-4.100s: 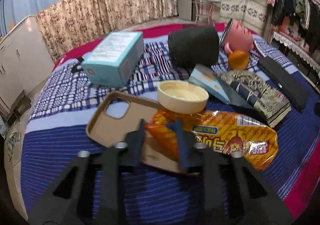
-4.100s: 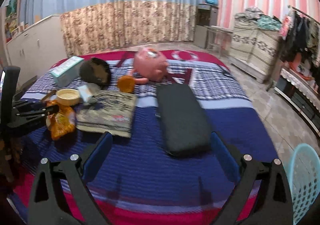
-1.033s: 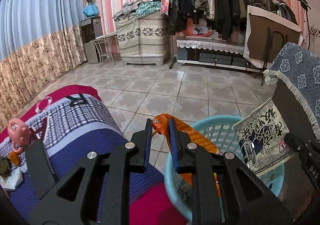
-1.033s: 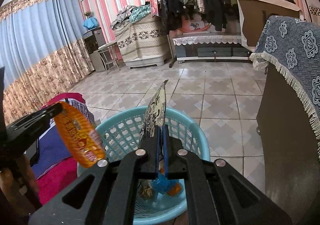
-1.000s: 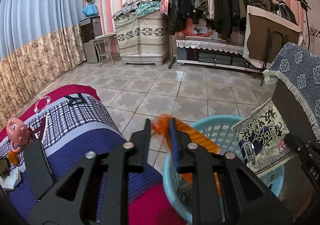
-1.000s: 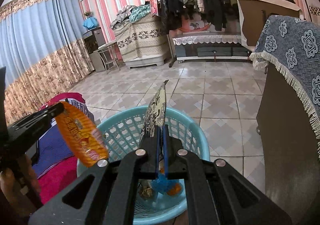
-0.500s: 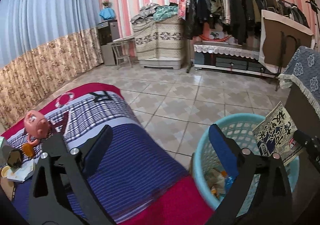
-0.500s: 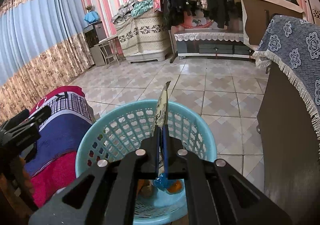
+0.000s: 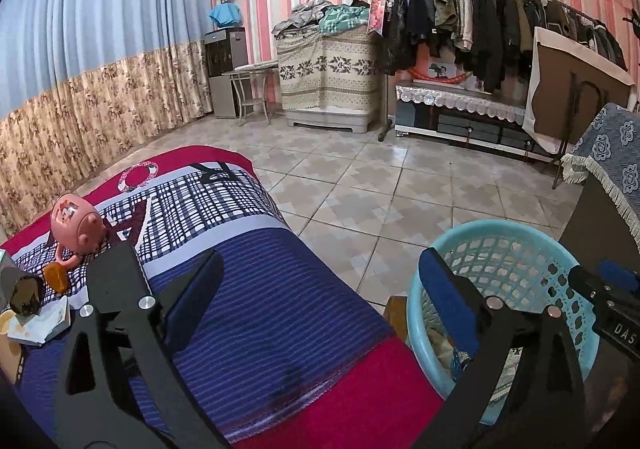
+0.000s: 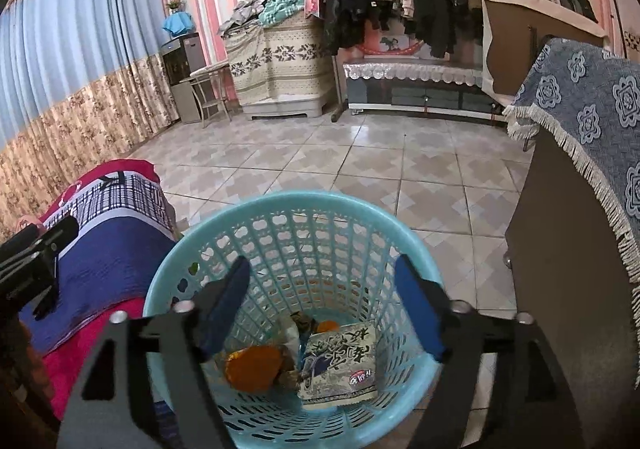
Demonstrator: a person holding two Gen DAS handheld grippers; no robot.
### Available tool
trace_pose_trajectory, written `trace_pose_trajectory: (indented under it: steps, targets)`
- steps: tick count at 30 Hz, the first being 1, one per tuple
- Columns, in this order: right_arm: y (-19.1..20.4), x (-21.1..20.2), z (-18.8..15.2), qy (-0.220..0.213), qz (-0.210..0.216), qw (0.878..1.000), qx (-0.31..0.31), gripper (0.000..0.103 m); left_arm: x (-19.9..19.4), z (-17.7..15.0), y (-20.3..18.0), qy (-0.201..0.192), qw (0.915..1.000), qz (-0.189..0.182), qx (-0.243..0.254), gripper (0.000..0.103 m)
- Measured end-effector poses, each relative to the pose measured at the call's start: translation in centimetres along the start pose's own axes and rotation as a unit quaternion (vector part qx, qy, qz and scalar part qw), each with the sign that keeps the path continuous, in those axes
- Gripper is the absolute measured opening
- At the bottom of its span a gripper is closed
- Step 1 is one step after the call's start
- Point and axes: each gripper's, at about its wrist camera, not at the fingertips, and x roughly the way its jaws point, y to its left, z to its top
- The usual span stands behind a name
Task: Collect trash
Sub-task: 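Move both tools back over the bed toward the cream lid and paper card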
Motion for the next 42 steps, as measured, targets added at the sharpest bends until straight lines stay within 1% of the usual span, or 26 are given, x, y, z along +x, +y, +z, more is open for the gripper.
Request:
trace_pose_trajectory:
  steps: [2,3,4,6,12,16,24,32,39,42]
  targets:
    - [0.0,0.0,0.0,0.001,-0.003,1.000,0.001,0.086,-0.1,0.0,0.1,-0.001,1.0000,-0.001,-0.002,0.095]
    - [0.2,0.0,0.1,-0.002,-0.008,1.000,-0.001,0.091,-0.1,0.0,0.0,-0.001,1.0000,-0.001,-0.003,0.095]
    - [0.4,-0.1,0.1,-0.005,-0.012,1.000,-0.004,0.092,-0.1,0.0,0.1,0.000,1.0000,-0.003,-0.005,0.095]
    - [0.9,-0.2,0.2,-0.009,-0.017,1.000,-0.009,0.094,-0.4,-0.1,0.5,-0.003,0.9999,-0.004,-0.010,0.095]
    - [2.6,-0.8,0.6,-0.023,-0.016,0.999,-0.027,0.096,-1.9,-0.6,2.2,-0.017,0.9997,0.019,-0.001,0.097]
    - [4.0,-1.4,0.6,-0.037,-0.016,0.998,-0.038,0.097,-3.1,-1.4,4.0,-0.013,0.9996,0.025,-0.010,0.097]
    - [7.6,-2.7,0.3,-0.053,-0.004,0.997,-0.054,0.098,-6.0,-2.9,9.1,-0.013,0.9979,0.055,-0.032,0.097]
    - [12.2,-4.1,-0.5,-0.061,0.033,0.994,-0.082,0.098,-9.2,-4.0,16.0,-0.011,0.9942,0.095,-0.050,0.097]
    - [16.0,-4.9,-1.9,-0.060,0.058,0.989,-0.121,0.098,-11.1,-5.8,22.4,-0.001,0.9877,0.126,-0.092,0.097]
    - [17.5,-5.1,-2.5,-0.060,0.066,0.986,-0.141,0.098,-11.9,-6.7,24.6,-0.004,0.9837,0.153,-0.094,0.097]
